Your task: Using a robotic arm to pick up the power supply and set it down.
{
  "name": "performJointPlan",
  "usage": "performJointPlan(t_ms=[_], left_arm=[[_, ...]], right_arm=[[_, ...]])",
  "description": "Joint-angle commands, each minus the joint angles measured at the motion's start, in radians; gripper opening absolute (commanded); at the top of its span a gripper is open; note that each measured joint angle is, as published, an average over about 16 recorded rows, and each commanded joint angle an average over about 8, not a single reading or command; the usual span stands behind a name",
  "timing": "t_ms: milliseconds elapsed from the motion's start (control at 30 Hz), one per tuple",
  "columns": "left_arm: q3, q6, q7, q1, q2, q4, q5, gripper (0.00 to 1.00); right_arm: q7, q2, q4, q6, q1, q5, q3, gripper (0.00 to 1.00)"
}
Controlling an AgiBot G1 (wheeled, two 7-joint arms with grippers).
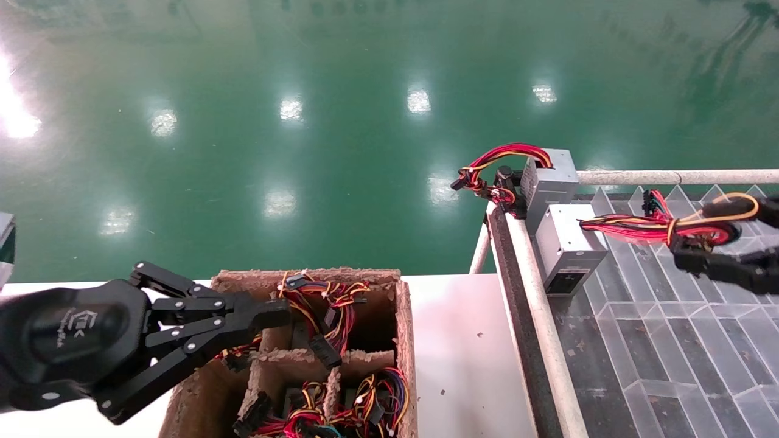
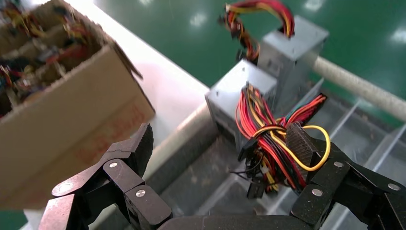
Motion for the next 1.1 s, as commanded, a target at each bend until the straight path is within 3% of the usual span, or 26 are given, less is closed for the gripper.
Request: performJointPlan(t_ms=[33, 533, 700, 933, 1100], left_arm=[[0.0, 0.0, 0.0, 0.0, 0.0, 0.0, 0.0, 0.0], [0.0, 0.0, 0.0, 0.0, 0.0, 0.0, 0.0, 0.0], [0.0, 0.0, 0.0, 0.0, 0.0, 0.0, 0.0, 0.0], [0.0, 0.0, 0.0, 0.0, 0.0, 0.0, 0.0, 0.0], [0.0, 0.0, 0.0, 0.0, 0.0, 0.0, 0.0, 0.0]], right_arm=[[0.001, 0.008, 0.008, 0.0, 0.014, -0.015, -0.022, 1.0], [-0.001, 0.004, 0.089, 0.003, 0.241, -0.181, -0.192, 1.0], [-0.057, -0.006, 0.087, 0.012, 0.267, -0.104, -0.185, 1.0], [-0.163, -0.028, 0.035, 0.024, 0.186, 0.126, -0.121, 1.0], [-0.171, -0.039, 0.067, 0.029, 0.128, 0.145, -0.071, 1.0]])
